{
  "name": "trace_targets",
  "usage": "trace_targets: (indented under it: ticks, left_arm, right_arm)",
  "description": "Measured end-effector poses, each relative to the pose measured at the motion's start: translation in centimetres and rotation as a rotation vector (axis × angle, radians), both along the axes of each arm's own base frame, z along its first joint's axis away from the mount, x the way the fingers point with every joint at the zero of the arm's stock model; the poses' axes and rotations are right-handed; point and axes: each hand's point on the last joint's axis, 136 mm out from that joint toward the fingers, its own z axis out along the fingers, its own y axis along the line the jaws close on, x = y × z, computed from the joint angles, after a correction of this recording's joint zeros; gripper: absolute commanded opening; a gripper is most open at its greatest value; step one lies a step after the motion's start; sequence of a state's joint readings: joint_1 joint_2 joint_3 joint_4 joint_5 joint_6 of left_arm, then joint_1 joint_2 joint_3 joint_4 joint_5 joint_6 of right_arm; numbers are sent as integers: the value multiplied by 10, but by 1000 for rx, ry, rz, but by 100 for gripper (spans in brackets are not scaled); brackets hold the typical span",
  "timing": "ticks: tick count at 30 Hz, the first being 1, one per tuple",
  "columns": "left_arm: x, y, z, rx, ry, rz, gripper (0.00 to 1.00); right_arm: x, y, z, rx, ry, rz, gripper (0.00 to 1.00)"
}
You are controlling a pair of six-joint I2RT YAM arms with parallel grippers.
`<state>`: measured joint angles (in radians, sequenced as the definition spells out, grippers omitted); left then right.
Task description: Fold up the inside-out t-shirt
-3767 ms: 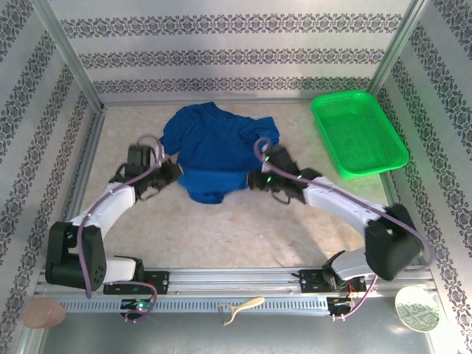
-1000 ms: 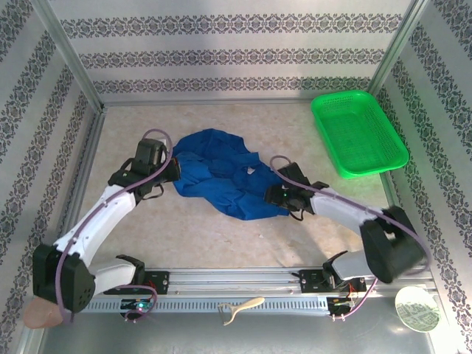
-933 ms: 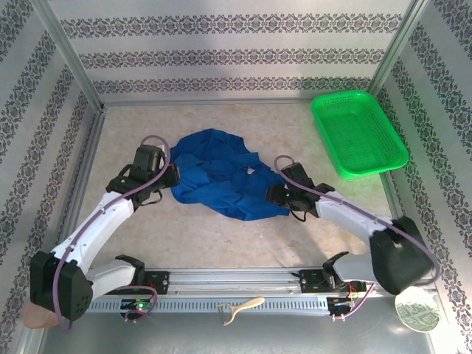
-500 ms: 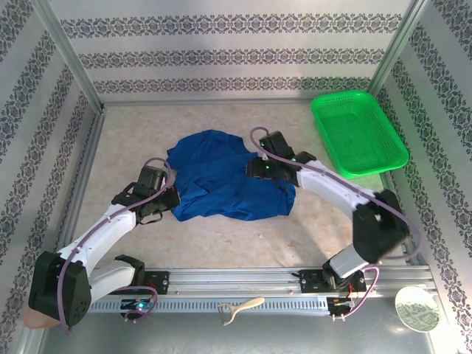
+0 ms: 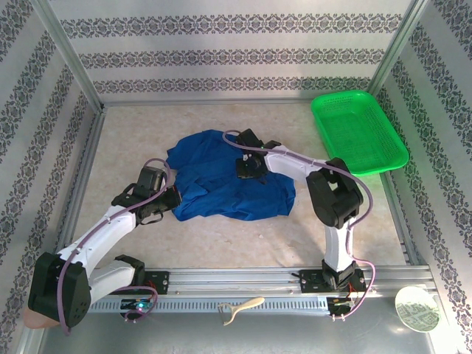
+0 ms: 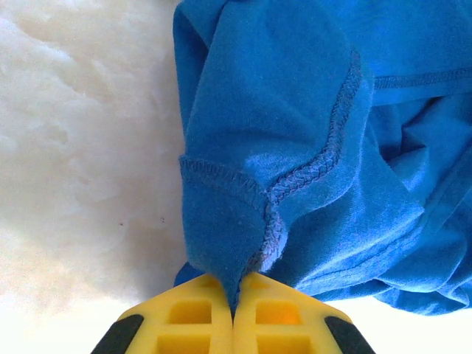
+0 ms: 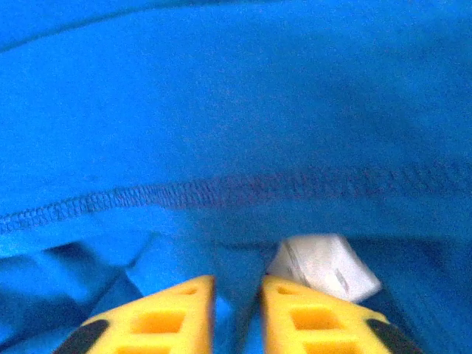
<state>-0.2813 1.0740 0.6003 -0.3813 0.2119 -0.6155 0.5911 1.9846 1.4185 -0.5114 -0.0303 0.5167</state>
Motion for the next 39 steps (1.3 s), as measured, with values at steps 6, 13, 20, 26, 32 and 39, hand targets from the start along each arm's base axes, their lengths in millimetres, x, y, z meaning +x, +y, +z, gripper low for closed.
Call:
trace_targets:
  ticks: [6,13,20,26,32,39]
  left_arm:
    - [1,2,0,3,-1,15,40]
    - [7,10,7,40,-22,47,65]
    - [10,10,12,62,-31,23,69]
    - [3,12,3,75,5,20,67]
    - [-13,26,-20,121,61,69,34]
    - [-20,32,-41,154,115,90,39]
  right_arm:
    - [1,-3,10,-5,-28,5,0]
    - [-49,-40,109,123,-222,-36,0]
    - [-100,-78,96,158,-226,-108,0]
    - [-127,-96,48,102,-120,-152,0]
    - [-129,-98,45,120,-124,-173,0]
    - [-126,-96,47,131,-137,-173,0]
